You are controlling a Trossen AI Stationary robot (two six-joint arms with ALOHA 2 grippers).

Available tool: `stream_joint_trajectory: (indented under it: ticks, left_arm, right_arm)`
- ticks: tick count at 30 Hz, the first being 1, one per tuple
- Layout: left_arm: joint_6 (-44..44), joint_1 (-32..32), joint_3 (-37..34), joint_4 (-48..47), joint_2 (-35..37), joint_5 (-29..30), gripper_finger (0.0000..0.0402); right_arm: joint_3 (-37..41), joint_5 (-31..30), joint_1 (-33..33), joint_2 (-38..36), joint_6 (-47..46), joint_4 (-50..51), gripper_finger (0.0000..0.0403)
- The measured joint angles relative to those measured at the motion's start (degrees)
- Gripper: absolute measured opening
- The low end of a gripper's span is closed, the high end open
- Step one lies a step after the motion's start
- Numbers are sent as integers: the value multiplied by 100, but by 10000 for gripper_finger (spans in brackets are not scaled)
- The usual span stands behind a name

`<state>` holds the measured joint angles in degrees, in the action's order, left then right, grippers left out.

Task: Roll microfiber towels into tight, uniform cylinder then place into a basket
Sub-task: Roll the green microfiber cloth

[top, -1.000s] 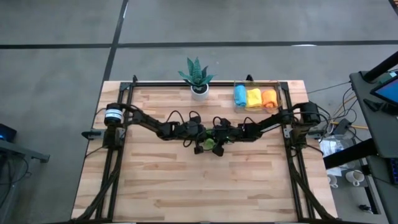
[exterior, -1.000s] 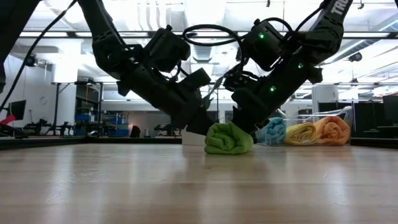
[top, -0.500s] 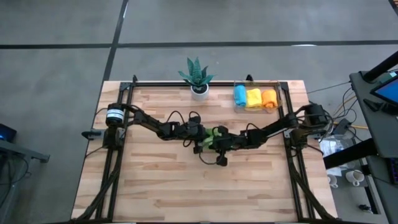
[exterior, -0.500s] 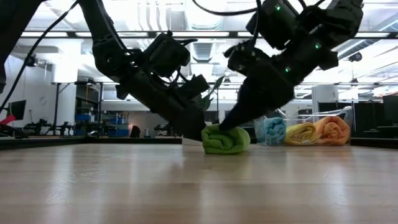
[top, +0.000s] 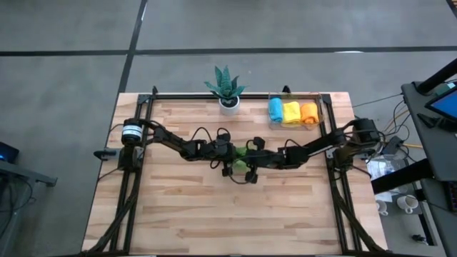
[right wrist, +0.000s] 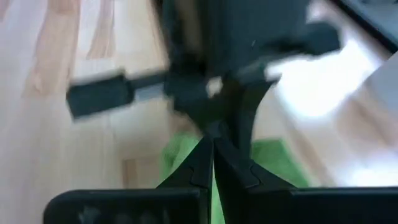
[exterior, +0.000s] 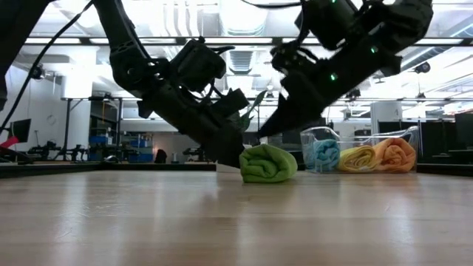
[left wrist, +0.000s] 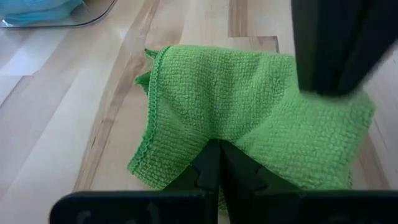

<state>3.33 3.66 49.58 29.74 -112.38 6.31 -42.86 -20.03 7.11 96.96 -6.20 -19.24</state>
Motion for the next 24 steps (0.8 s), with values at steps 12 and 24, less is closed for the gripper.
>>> stream_joint_trajectory:
  ticks: [12,24]
  left_arm:
    - [0,-2,-13,28,0,-4,0]
    - [159,-11,-51,210,163,367,0]
  right_arm:
    - [59,292,196,1028,-582,-637,8]
    - [124,274,265,1135,-593,-773,8]
